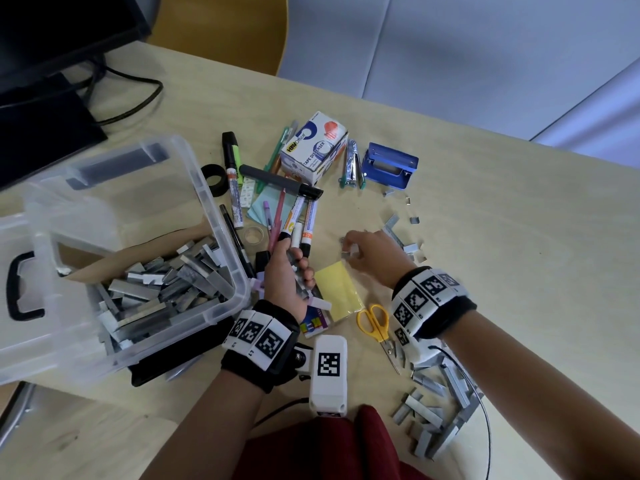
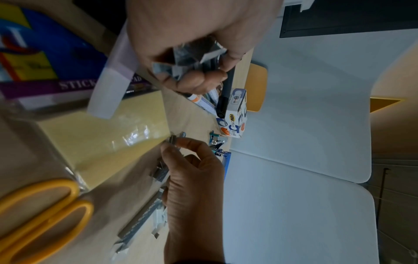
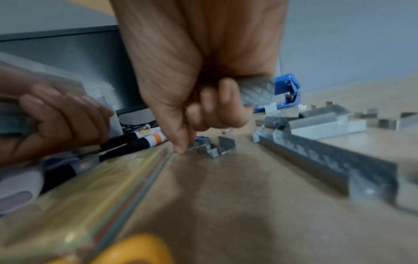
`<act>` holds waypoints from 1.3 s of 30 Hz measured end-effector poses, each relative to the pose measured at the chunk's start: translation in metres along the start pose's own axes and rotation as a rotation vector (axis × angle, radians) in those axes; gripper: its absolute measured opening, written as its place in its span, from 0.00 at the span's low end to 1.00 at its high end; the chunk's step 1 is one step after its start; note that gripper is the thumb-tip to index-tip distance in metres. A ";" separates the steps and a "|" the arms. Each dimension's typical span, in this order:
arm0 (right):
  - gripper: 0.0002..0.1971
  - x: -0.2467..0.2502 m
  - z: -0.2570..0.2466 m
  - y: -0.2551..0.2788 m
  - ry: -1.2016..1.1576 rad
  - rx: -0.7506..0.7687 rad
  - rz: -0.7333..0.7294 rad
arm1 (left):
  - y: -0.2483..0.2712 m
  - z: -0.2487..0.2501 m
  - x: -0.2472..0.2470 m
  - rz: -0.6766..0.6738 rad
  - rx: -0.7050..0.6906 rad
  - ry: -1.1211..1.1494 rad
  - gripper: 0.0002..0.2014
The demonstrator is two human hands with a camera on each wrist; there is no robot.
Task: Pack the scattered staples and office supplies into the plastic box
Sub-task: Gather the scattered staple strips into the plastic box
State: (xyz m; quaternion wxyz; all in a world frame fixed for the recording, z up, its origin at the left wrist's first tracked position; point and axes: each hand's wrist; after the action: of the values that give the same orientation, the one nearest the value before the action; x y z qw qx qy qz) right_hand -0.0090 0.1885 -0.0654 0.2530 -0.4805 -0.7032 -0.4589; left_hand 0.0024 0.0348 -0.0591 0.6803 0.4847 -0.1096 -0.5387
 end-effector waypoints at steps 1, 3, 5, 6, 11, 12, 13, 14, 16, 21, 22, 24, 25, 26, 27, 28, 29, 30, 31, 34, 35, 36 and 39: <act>0.06 0.001 0.001 0.000 -0.004 0.005 -0.002 | 0.000 0.000 0.000 0.002 0.000 -0.003 0.19; 0.01 0.006 0.002 0.001 -0.152 -0.026 0.024 | -0.001 -0.001 0.000 0.005 -0.002 -0.010 0.19; 0.08 0.013 0.007 0.006 -0.606 -0.164 0.050 | -0.001 -0.002 -0.001 0.005 -0.003 -0.014 0.19; 0.11 0.018 0.008 0.010 -0.923 -0.230 0.038 | -0.002 -0.002 -0.002 0.002 0.003 -0.019 0.19; 0.05 0.044 0.020 0.029 -1.801 -0.196 -0.009 | -0.003 -0.002 -0.017 -0.069 0.051 -0.264 0.22; 0.07 0.047 0.025 0.029 -1.800 -0.195 0.035 | -0.004 0.000 -0.023 -0.085 0.031 -0.368 0.22; 0.07 0.049 0.029 0.028 -1.766 -0.208 0.083 | -0.005 0.002 -0.030 -0.103 -0.001 -0.476 0.22; 0.05 0.051 0.033 0.025 -1.711 -0.241 0.134 | -0.006 0.004 -0.038 -0.124 -0.040 -0.574 0.21; 0.11 0.052 0.041 0.018 -1.499 -0.364 0.245 | -0.007 0.009 -0.053 -0.169 -0.117 -0.724 0.21; 0.13 0.043 0.050 0.005 -0.364 -0.361 0.311 | -0.009 0.014 -0.079 -0.206 -0.292 -1.148 0.25; 0.12 0.040 0.048 0.005 -0.259 -0.362 0.271 | -0.010 0.013 -0.081 -0.191 -0.334 -1.297 0.24; 0.14 0.036 0.043 0.005 -0.150 -0.376 0.199 | -0.011 0.011 -0.085 -0.165 -0.416 -1.575 0.18; 0.14 0.035 0.041 0.005 -0.106 -0.379 0.180 | -0.012 0.010 -0.087 -0.161 -0.426 -1.677 0.12; 0.14 0.035 0.039 0.004 -0.073 -0.379 0.172 | -0.011 0.009 -0.088 -0.155 -0.439 -1.756 0.09; 0.12 0.035 0.038 0.003 -0.048 -0.374 0.172 | -0.011 0.007 -0.088 -0.147 -0.453 -1.830 0.12; 0.12 0.035 0.039 0.002 -0.040 -0.369 0.175 | -0.012 0.006 -0.088 -0.147 -0.461 -1.903 0.15; 0.11 0.036 0.039 0.001 -0.072 -0.366 0.177 | -0.012 0.004 -0.088 -0.155 -0.476 -1.962 0.16; 0.10 0.038 0.042 0.001 -0.157 -0.375 0.176 | -0.011 0.001 -0.088 -0.176 -0.482 -2.024 0.17; 0.11 0.040 0.045 0.001 -0.306 -0.382 0.186 | -0.012 -0.001 -0.089 -0.205 -0.481 -2.069 0.19; 0.17 0.051 0.053 0.009 -1.048 -0.439 0.207 | -0.013 -0.007 -0.088 -0.285 -0.480 -2.160 0.23; 0.17 0.054 0.056 0.012 -1.319 -0.430 0.192 | -0.014 -0.009 -0.087 -0.294 -0.483 -2.179 0.23; 0.15 0.057 0.059 0.016 -1.544 -0.399 0.158 | -0.014 -0.010 -0.087 -0.301 -0.490 -2.197 0.24; 0.07 0.063 0.066 0.023 -1.792 -0.294 0.132 | -0.015 -0.012 -0.086 -0.346 -0.517 -2.251 0.24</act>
State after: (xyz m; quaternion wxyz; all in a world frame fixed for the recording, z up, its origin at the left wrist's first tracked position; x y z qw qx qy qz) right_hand -0.0089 0.2782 -0.0357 -0.4263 -0.7241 -0.5419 0.0165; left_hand -0.0326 0.1146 -0.0449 0.1948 -0.4111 -0.4706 -0.7561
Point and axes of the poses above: each hand's wrist, its own y-axis away from the middle knuckle, its own x-axis out of the back of the hand, z = x × y, and after that the axes turned 3 degrees about -y, right-handed
